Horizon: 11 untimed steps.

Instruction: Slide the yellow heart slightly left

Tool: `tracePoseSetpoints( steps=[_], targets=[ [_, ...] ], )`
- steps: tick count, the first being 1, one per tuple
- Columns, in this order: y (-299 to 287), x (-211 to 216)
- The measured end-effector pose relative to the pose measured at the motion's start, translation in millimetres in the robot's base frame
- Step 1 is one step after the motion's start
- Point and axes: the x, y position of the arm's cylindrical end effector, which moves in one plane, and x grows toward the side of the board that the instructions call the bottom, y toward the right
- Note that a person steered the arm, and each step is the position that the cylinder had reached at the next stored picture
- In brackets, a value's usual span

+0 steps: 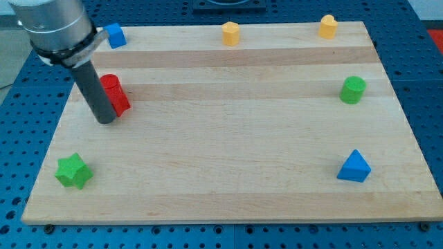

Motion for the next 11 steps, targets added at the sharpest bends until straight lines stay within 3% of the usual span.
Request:
tracePoseSetpoints(
  steps=[2,4,6,7,8,11],
  targets=[
    [129.2,18.1],
    [221.6,-106.3],
    [427.4,-169.3],
    [494.8,-218.4],
    [504.4,-257.1],
    [351.9,-241.9]
  ],
)
